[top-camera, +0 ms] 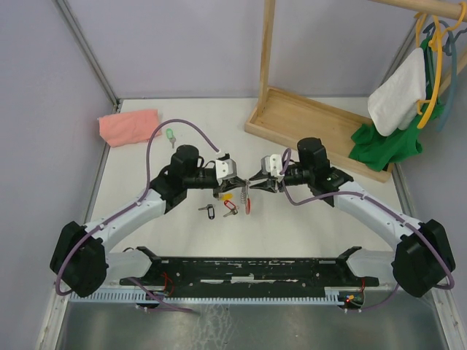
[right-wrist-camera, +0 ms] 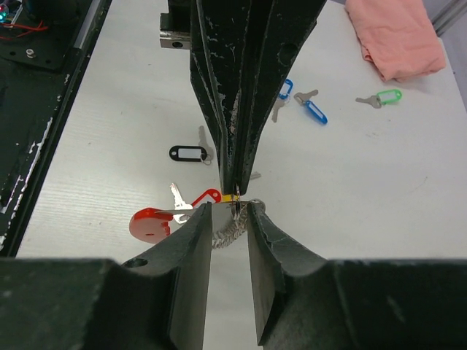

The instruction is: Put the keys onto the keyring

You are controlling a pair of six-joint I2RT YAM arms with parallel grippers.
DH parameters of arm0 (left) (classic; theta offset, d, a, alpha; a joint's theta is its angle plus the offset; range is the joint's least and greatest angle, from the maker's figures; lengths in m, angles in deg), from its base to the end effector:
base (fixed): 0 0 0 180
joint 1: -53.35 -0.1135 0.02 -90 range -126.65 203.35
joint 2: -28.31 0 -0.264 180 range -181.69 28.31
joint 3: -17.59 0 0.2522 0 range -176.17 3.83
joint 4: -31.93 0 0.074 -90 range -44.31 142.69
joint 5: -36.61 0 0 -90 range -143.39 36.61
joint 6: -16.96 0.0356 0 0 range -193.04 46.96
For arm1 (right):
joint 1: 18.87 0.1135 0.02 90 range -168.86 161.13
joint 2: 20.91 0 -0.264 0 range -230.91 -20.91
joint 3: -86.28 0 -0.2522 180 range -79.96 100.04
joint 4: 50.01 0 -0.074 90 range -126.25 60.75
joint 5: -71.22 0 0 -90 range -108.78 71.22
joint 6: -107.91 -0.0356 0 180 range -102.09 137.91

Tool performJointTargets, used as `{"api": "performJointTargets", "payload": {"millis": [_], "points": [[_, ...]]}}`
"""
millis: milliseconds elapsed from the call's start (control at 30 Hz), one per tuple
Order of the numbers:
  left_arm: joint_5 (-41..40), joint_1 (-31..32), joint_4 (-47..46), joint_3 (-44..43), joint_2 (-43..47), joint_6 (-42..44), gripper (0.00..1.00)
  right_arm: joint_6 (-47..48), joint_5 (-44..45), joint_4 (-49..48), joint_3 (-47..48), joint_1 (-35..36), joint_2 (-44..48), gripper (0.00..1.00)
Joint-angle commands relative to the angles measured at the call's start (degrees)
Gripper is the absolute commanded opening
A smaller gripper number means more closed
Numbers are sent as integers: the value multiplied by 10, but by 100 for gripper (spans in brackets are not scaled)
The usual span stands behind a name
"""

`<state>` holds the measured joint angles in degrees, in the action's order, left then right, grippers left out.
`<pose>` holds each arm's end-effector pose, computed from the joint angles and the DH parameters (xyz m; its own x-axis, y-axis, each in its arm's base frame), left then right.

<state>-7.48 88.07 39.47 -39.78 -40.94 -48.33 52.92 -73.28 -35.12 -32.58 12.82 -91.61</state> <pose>0.2044 -0.1728 0.2756 0.1501 0.2498 -0.9566 0.9800 0.0899 0.1773 0.2125 0.1653 0.2816 0.2484 -0.2382 -0.9389 -0.9684 -0.0389 -0.2463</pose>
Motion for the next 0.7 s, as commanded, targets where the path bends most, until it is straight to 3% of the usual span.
{"api": "performJointTargets", "payload": {"millis": [0,667], "points": [[-20,9,11,-37,-5,33,3,30,10,31,39,9,-13,33],[-31,20,28,-47,-15,41,3,62,30,92,67,19,-44,24]]}}
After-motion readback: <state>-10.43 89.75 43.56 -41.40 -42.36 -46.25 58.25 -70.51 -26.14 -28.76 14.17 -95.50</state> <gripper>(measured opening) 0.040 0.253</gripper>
